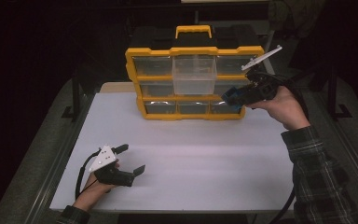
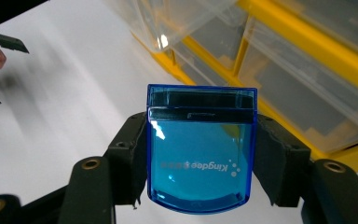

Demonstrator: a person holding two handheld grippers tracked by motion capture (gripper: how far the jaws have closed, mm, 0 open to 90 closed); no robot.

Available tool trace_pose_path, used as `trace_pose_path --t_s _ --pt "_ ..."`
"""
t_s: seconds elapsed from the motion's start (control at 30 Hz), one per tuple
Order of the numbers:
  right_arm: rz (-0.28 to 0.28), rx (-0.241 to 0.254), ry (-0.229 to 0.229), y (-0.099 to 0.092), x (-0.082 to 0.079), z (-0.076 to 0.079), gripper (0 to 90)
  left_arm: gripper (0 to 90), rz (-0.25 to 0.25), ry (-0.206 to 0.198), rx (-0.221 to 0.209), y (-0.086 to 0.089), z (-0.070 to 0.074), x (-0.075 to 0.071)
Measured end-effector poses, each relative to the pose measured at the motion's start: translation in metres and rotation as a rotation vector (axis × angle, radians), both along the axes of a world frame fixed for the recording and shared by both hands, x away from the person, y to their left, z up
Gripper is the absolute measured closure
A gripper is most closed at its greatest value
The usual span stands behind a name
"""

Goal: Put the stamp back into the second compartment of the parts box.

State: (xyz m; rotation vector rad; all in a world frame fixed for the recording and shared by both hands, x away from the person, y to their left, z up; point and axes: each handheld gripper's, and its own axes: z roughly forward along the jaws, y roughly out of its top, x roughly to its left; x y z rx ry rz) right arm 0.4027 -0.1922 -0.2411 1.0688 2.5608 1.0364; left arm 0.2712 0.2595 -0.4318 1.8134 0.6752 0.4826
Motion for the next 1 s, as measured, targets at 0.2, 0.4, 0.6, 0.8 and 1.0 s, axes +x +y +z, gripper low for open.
trace_pose_path --t_s 0.2,0.4,0.6,0.8,1.0 --pt "-0.004 0.005 -0.017 -0.002 0.001 0.015 40.2 0.0 0.0 0.002 0.001 0.0 0.0 0.0" --pt "-0.005 0.017 -0.022 -0.004 0.004 0.027 40.2 0.0 -0.001 0.005 0.007 0.0 0.0 0.0" --pt "0.003 0.031 -0.024 -0.005 0.007 0.036 40.1 0.0 -0.003 0.004 0.007 0.0 0.0 0.0" --pt "0.005 0.044 -0.034 -0.007 0.009 0.047 40.2 0.0 -0.004 0.005 0.012 0.001 0.0 0.0" --pt "0.015 0.054 -0.045 -0.006 0.011 0.058 40.1 0.0 -0.006 0.006 0.019 0.001 0.0 0.0"
